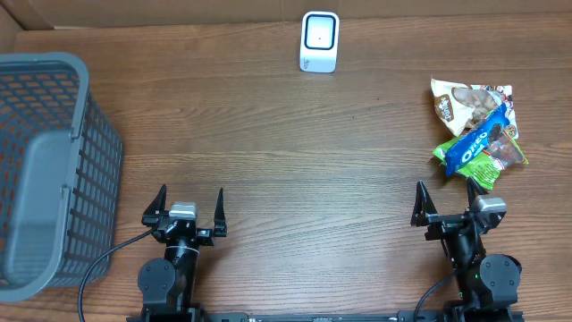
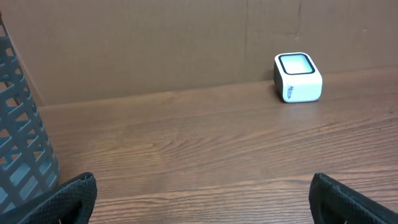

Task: Scan the item barcode

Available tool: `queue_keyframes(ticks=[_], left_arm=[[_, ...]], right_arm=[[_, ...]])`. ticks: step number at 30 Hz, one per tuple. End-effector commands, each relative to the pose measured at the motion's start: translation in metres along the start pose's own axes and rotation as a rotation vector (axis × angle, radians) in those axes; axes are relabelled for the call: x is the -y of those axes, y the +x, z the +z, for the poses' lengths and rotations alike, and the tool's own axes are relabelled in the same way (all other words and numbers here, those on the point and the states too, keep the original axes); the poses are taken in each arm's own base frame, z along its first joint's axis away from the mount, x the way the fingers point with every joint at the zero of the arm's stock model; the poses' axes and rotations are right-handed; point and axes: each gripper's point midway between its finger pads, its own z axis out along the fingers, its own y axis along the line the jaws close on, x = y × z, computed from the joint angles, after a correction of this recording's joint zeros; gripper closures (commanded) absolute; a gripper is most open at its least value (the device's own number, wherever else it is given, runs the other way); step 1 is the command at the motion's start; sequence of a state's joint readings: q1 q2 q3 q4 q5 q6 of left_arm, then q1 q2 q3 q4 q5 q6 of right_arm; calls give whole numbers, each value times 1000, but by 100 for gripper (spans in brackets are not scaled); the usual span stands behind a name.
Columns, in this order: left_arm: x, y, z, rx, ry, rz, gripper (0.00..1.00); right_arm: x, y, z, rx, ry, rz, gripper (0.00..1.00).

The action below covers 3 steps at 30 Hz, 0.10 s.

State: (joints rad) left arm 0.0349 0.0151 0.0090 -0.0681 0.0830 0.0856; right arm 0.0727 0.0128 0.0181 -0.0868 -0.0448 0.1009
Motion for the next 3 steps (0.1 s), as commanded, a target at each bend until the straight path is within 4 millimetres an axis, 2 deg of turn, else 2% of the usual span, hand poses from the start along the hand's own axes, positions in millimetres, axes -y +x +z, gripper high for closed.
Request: queue_keyframes(ticks=[1,3], left_arm=[[1,0,0,7,9,12,0],[1,0,0,7,9,12,0]], right_arm=[[-1,1,0,5,-5,3,0],[-1,1,0,5,-5,3,0]])
